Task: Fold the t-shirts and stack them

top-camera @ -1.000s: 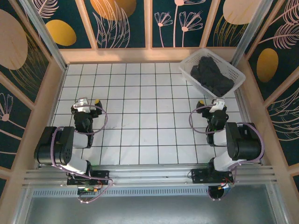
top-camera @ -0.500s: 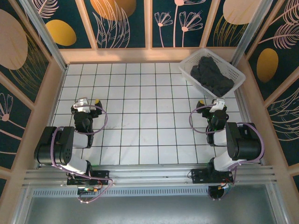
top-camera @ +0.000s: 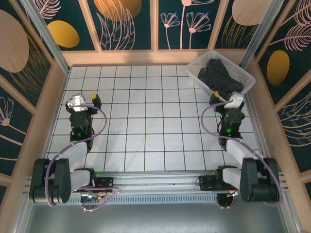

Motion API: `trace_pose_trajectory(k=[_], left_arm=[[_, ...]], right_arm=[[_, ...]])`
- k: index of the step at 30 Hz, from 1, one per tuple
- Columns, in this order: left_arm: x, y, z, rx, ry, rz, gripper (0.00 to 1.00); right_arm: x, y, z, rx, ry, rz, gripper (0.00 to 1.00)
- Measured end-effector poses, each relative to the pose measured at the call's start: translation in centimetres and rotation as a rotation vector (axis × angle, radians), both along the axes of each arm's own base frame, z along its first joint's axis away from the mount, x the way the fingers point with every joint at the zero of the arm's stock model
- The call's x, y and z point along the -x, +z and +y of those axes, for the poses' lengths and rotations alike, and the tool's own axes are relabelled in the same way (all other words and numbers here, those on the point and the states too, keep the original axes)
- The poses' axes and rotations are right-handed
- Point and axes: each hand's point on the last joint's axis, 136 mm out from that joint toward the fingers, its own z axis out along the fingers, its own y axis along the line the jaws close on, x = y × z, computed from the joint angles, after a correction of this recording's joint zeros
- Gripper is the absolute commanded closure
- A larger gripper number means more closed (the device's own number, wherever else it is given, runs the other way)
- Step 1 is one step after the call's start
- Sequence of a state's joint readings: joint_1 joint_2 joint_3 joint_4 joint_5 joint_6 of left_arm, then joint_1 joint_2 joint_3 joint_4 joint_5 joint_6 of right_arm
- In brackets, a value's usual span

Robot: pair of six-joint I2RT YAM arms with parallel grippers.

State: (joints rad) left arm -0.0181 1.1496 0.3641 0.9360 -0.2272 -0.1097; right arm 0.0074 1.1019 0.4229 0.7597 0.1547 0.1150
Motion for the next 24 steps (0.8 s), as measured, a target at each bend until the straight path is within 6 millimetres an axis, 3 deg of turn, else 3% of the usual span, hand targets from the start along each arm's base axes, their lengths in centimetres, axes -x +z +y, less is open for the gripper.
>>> trace_pose_trajectory(k=[3, 5, 7, 8, 10, 13, 16, 18, 20, 21, 24], left_arm=[[-1.3, 6.6, 0.9, 0.145, 0.050, -0.090, 0.01], [-2.4, 10.4, 1.5, 0.266, 0.076, -0.111, 0.01], [-3.4, 13.6, 1.6, 0.374, 0.075, -0.135, 0.01], [-4.2, 14.7, 1.4, 0.417, 0.056, -0.132, 0.01], [-6.5, 15.1, 0.1, 0.483, -0.009, -0.080, 0.01], [-10.4, 12.1, -3.3, 0.544, -0.113, 0.086, 0.03], [-12.3, 6.5, -9.3, 0.546, -0.221, 0.314, 0.10], [-11.9, 3.0, -14.6, 0.519, -0.315, 0.457, 0.16], [-10.6, 0.8, -19.0, 0.488, -0.402, 0.558, 0.20], [-9.8, 0.0, -21.2, 0.468, -0.450, 0.599, 0.22], [-7.5, -1.3, -26.1, 0.426, -0.557, 0.674, 0.26]], right_arm=[[-2.0, 8.8, -1.1, -0.176, -0.044, -0.057, 0.01], [-2.8, 14.0, -1.5, -0.245, -0.029, -0.106, 0.13], [-4.0, 16.1, -1.8, -0.289, -0.026, -0.087, 0.22], [-5.0, 16.3, -1.9, -0.318, -0.033, -0.048, 0.23], [-7.7, 15.4, -1.7, -0.351, -0.040, 0.051, 0.25], [-12.7, 9.7, -1.1, -0.371, -0.072, 0.286, 0.27], [-15.2, 0.8, -0.5, -0.366, -0.113, 0.566, 0.30], [-15.4, -5.0, -0.3, -0.358, -0.142, 0.749, 0.30], [-15.2, -9.2, -0.2, -0.353, -0.165, 0.881, 0.30], [-15.0, -11.0, -0.2, -0.349, -0.178, 0.944, 0.30], [-15.1, -13.9, -0.3, -0.342, -0.198, 1.045, 0.30]])
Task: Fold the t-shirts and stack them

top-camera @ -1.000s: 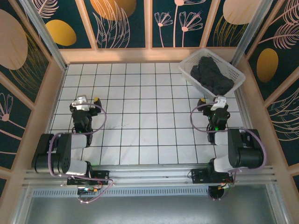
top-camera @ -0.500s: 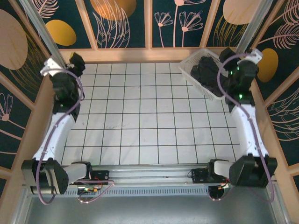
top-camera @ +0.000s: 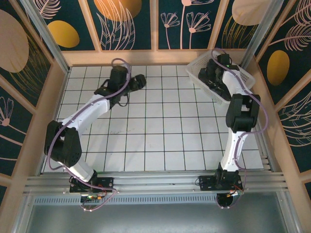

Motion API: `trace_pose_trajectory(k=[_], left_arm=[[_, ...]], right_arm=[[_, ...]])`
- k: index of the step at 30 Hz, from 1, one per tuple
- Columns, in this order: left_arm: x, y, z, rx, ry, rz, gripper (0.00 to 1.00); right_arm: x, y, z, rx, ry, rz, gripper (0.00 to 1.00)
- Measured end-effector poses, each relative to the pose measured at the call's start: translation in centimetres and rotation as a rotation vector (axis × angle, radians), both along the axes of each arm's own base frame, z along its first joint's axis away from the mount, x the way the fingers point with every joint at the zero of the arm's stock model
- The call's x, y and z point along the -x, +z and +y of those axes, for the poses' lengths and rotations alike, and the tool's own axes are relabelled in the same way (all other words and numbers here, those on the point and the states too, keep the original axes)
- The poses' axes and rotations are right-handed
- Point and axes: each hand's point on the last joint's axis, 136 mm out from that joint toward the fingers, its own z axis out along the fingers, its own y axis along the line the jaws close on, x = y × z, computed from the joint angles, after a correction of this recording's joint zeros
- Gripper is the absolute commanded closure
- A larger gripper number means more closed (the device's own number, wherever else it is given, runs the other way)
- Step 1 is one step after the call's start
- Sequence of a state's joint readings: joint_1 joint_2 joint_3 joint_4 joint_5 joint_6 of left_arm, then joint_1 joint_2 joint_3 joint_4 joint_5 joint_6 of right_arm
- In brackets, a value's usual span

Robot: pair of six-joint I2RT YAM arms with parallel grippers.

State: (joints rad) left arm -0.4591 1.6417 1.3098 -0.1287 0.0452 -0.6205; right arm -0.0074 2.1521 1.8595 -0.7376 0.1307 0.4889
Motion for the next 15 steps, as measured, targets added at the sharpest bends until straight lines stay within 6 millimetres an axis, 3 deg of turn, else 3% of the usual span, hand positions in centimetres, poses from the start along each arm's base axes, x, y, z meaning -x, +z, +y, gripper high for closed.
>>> trace_pose_trajectory(k=[2, 3, 9, 10, 13, 15], left_arm=[[0.8, -0.3, -1.8, -0.002, -0.045, 0.012, 0.31], [1.0, -0.4, -2.5, 0.000, -0.066, 0.016, 0.34], [0.7, -0.5, -3.9, 0.000, -0.105, 0.023, 0.54], [0.7, -0.4, -3.9, -0.002, -0.106, 0.024, 0.56], [0.5, 0.3, -3.9, -0.007, -0.110, 0.012, 0.62], [0.4, 0.8, -3.9, -0.007, -0.107, 0.002, 0.63]], right_arm=[[-0.3, -1.3, 0.0, 0.001, 0.000, 0.034, 0.31], [-0.4, -1.9, 0.0, 0.001, 0.000, 0.048, 0.36], [-1.1, -4.6, -0.3, -0.032, -0.013, 0.091, 0.96], [-1.1, -4.7, -0.5, -0.039, -0.021, 0.092, 1.00], [-1.3, -4.1, -0.8, -0.050, -0.033, 0.074, 1.00], [-1.6, -2.4, -0.9, -0.049, -0.034, 0.033, 1.00]])
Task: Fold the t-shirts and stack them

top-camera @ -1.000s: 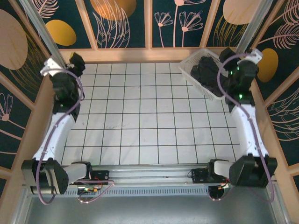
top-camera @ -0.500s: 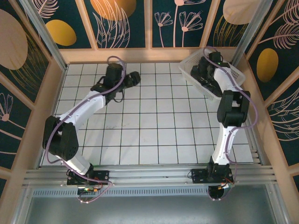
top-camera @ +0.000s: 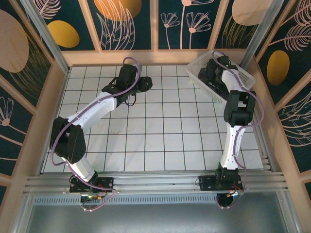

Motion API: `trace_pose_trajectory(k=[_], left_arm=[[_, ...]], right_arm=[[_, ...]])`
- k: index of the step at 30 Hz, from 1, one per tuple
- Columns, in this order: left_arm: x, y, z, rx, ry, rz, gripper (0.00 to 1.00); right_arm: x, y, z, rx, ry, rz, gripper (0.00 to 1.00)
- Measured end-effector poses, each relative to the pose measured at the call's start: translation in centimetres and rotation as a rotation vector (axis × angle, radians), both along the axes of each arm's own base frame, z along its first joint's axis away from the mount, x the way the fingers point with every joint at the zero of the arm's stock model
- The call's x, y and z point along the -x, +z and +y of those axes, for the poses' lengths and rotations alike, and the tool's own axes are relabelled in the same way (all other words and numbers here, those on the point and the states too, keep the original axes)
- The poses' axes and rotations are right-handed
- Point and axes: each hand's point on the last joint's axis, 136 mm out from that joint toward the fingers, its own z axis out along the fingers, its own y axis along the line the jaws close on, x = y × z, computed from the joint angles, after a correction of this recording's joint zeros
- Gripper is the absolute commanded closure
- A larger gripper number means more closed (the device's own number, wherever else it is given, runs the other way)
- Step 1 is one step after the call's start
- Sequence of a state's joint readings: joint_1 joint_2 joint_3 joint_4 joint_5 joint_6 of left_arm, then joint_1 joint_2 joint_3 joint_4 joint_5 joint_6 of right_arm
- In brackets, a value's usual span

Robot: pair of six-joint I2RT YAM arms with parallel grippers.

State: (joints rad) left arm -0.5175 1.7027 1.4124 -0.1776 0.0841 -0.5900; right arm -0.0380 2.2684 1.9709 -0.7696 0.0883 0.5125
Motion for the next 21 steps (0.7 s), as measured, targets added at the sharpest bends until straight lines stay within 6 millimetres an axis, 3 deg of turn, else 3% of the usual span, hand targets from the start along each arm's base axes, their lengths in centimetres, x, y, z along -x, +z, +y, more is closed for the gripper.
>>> trace_pose_trajectory(k=[2, 4, 8, 11, 13, 15, 17, 21], left_arm=[[-0.1, 0.2, 0.1, -0.003, 0.006, -0.007, 0.66], [-0.1, 0.2, 0.3, -0.010, 0.014, -0.007, 0.67], [-0.1, 0.7, 0.8, -0.018, 0.036, -0.019, 0.69], [-0.2, 1.5, 1.4, -0.024, 0.063, -0.040, 0.70], [-0.2, 2.1, 1.9, -0.031, 0.087, -0.056, 0.70], [-0.3, 2.6, 2.7, -0.045, 0.123, -0.072, 0.71], [-0.4, 3.0, 3.4, -0.061, 0.158, -0.084, 0.72], [-0.1, 3.9, 5.7, -0.108, 0.254, -0.108, 0.70]], right_arm=[[-0.4, 2.9, -0.1, 0.004, -0.001, -0.070, 1.00], [-1.0, 7.9, -0.4, 0.014, -0.007, -0.191, 1.00], [-0.5, 22.0, -1.0, 0.038, -0.020, -0.536, 1.00], [2.2, 32.7, -0.6, 0.055, -0.008, -0.803, 1.00], [4.3, 38.1, 0.6, 0.065, 0.021, -0.950, 1.00], [6.7, 43.4, 3.4, 0.070, 0.083, -1.098, 1.00], [8.7, 46.8, 6.8, 0.051, 0.157, -1.201, 1.00], [11.7, 51.1, 15.2, -0.020, 0.331, -1.328, 1.00]])
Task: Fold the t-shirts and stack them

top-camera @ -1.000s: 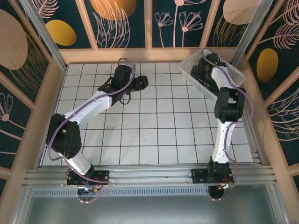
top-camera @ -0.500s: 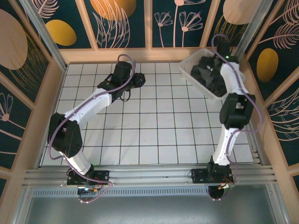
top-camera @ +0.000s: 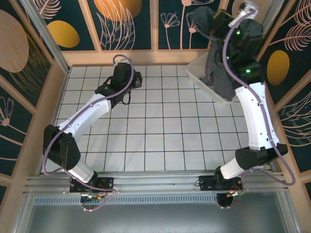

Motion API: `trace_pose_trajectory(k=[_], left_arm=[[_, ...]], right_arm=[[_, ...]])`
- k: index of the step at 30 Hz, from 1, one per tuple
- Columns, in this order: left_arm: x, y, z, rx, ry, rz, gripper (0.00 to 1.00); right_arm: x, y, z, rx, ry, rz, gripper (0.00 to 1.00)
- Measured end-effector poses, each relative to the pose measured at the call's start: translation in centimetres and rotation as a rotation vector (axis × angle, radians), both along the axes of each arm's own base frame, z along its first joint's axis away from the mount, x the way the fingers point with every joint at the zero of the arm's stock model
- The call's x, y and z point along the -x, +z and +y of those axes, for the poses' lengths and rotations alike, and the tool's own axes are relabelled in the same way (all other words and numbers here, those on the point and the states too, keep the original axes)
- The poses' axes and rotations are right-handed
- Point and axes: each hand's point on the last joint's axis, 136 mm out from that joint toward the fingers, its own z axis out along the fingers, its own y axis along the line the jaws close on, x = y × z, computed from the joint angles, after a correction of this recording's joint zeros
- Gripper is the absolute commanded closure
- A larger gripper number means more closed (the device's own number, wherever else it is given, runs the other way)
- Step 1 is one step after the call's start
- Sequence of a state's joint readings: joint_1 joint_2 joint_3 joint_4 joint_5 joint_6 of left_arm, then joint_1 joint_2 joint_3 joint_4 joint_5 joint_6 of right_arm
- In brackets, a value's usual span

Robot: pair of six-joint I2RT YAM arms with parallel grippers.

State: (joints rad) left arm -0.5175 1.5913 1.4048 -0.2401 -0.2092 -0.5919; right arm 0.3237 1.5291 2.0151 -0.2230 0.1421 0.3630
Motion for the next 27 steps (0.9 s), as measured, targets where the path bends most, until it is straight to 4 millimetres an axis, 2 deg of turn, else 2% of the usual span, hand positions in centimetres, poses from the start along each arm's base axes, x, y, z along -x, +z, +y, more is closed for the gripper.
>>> trace_pose_trajectory(k=[3, 5, 7, 9, 10, 11, 12, 13, 14, 16, 19, 21, 23, 24, 27], left_arm=[[0.6, 0.9, 2.1, -0.032, 0.082, -0.025, 0.70], [1.4, 1.7, 3.9, -0.052, 0.146, -0.050, 0.70], [2.2, 2.7, 5.5, -0.065, 0.206, -0.077, 0.70], [3.4, 3.7, 7.3, -0.076, 0.270, -0.103, 0.69], [4.0, 4.3, 8.3, -0.077, 0.302, -0.119, 0.69], [4.8, 4.9, 9.2, -0.074, 0.332, -0.137, 0.69], [5.5, 5.3, 10.0, -0.072, 0.355, -0.151, 0.68], [6.3, 5.6, 10.8, -0.067, 0.375, -0.164, 0.66], [7.0, 5.9, 11.4, -0.061, 0.390, -0.175, 0.64], [8.6, 6.0, 12.7, -0.056, 0.417, -0.184, 0.60], [9.8, 4.7, 13.4, -0.065, 0.427, -0.152, 0.54], [10.2, 2.7, 13.5, -0.083, 0.424, -0.102, 0.50], [10.6, 0.0, 13.8, -0.105, 0.420, -0.027, 0.46], [10.8, -1.3, 14.0, -0.110, 0.420, 0.009, 0.45], [10.7, -5.2, 15.5, -0.084, 0.439, 0.132, 0.44]], right_arm=[[1.6, 1.4, 6.1, 0.016, 0.120, -0.038, 1.00], [2.2, 1.3, 10.6, 0.016, 0.214, -0.041, 1.00], [2.0, 0.2, 14.9, 0.014, 0.301, -0.016, 1.00], [1.2, -2.4, 19.6, 0.019, 0.399, 0.037, 1.00], [0.4, -4.7, 22.4, 0.030, 0.460, 0.085, 0.84], [-0.4, -7.0, 25.0, 0.041, 0.518, 0.137, 0.63], [-1.3, -9.7, 27.5, 0.051, 0.574, 0.193, 0.47], [-2.2, -12.9, 29.8, 0.067, 0.625, 0.260, 0.37], [-3.1, -16.1, 31.5, 0.088, 0.659, 0.328, 0.34], [-4.2, -23.9, 33.7, 0.142, 0.702, 0.505, 0.33], [-4.0, -33.1, 33.4, 0.216, 0.693, 0.746, 0.33], [-3.2, -36.8, 31.8, 0.245, 0.671, 0.847, 0.34], [-2.0, -39.4, 28.9, 0.272, 0.625, 0.935, 0.35], [-1.5, -40.1, 27.6, 0.278, 0.604, 0.962, 0.36], [0.0, -40.8, 22.6, 0.279, 0.515, 1.008, 0.39]])
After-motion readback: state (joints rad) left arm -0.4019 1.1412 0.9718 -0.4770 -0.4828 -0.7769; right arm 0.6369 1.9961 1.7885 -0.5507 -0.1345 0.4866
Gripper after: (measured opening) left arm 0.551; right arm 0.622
